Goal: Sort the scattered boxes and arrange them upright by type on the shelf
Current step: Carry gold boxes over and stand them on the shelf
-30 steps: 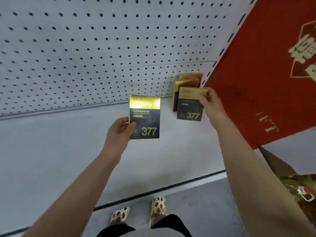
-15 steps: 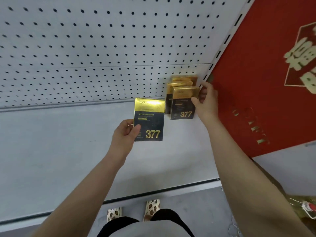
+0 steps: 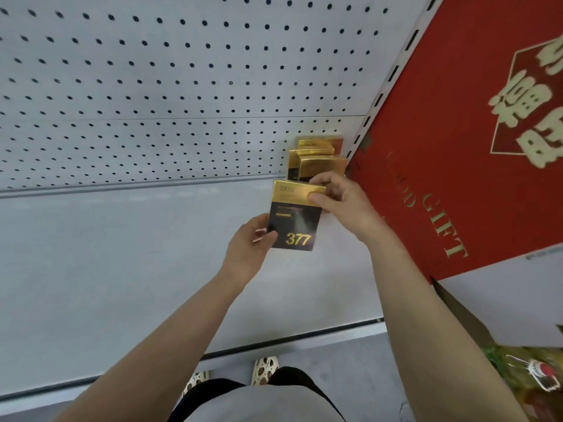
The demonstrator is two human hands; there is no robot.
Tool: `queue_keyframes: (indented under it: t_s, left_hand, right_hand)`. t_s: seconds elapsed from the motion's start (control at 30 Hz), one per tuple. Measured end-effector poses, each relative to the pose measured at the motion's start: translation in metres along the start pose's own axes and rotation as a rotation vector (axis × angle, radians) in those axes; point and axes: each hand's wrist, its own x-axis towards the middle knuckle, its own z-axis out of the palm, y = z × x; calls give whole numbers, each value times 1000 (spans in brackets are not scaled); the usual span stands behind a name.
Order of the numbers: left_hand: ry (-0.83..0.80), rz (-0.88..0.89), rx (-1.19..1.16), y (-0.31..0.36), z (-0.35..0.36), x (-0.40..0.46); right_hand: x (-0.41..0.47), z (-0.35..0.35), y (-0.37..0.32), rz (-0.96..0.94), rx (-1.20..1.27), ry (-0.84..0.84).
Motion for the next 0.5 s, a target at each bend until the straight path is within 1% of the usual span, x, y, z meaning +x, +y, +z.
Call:
queue_keyframes:
  t_s: [0.07,0.13,0.23,0.3,0.5]
  left_hand:
    - [-52,-19,43,3,7,4]
    - [-106,-28,80,6,15,10]
    - [-117,46,178,6,23,19]
    - [-114,58,195,6,26,24]
    - [-116,101,268,1,28,34]
  right_hand:
    - [3,-6,1,-14,-56,46]
    - [7,-9,1,-57,-172,104]
    - [15,-8,2,-154,-333,211]
    - [17,-6,4,-189,-363,251]
    - [19,-2,5,-211,-420,325]
